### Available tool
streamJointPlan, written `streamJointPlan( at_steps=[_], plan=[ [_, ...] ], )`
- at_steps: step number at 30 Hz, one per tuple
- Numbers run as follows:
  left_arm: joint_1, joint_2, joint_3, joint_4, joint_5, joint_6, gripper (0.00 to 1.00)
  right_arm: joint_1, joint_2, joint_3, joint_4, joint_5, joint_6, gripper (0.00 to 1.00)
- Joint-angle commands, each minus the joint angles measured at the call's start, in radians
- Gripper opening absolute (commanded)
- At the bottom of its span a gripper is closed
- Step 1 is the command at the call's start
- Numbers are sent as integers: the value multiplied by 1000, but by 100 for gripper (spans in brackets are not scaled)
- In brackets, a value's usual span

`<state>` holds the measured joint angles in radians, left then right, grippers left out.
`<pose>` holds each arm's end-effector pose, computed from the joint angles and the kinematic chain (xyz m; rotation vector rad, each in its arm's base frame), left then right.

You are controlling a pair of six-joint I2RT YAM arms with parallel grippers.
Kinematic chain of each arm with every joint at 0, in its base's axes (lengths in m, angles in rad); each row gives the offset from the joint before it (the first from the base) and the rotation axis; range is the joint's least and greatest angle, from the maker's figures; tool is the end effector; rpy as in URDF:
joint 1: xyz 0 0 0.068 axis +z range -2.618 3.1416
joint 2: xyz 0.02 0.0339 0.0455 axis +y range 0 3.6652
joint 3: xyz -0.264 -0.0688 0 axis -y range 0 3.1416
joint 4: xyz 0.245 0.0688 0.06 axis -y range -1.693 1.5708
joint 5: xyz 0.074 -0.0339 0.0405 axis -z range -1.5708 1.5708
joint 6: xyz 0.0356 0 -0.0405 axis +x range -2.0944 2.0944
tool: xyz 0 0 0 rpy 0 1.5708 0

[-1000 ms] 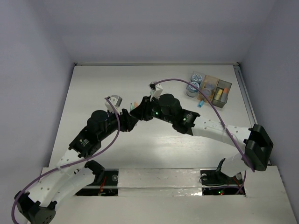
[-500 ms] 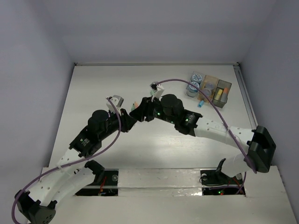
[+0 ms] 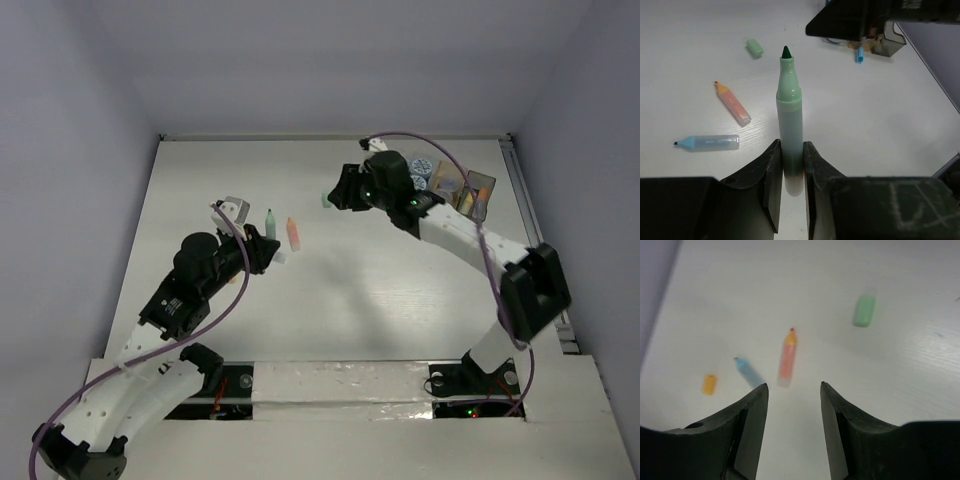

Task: Sort the stationery into containers
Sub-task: Move the pen cap to the center of the board.

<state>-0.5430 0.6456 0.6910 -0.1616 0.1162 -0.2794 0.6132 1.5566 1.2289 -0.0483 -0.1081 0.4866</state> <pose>0.1347 -0.0861 0.3307 0.3171 1.7083 -0.7098 0.2998 0.2157 0.3153 -0.2036 2.0275 0.8179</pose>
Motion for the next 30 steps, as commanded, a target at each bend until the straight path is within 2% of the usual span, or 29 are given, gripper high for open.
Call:
streamJointPlan(
  at_steps=[1, 2, 6, 11, 14, 15, 18, 22, 24, 25, 29, 30],
  plan=[
    [46, -4, 27, 53, 65, 25, 0, -7, 187, 232, -237, 77, -184, 52],
    [55, -4, 24, 56, 77, 25, 0, -16, 288, 285, -301, 108, -203, 53],
    [55, -9, 24, 60, 89, 26, 0, -38, 515, 538, -435, 183, -279, 60],
    [55, -15, 25, 54, 88, 28, 0, -38, 756, 869, -586, 232, -353, 61],
    [55, -15, 27, 57, 88, 28, 0, -38, 871, 978, -634, 243, -372, 61],
    [46, -18, 28, 57, 86, 29, 0, -38, 949, 1085, -640, 240, -390, 61],
    [46, -17, 28, 59, 88, 31, 0, -38, 988, 1103, -628, 199, -404, 59],
    [46, -18, 28, 60, 86, 31, 0, -38, 1016, 1085, -573, 168, -424, 42],
    [46, -17, 27, 62, 88, 31, 0, -38, 992, 1006, -500, 106, -459, 31],
    [46, -17, 27, 62, 89, 31, 0, -38, 985, 989, -492, 63, -473, 20],
    [46, -18, 25, 63, 86, 31, 0, -38, 886, 859, -470, -1, -546, 11],
    [46, -18, 25, 63, 88, 29, 0, -38, 787, 727, -450, -11, -554, 11]
  ],
)
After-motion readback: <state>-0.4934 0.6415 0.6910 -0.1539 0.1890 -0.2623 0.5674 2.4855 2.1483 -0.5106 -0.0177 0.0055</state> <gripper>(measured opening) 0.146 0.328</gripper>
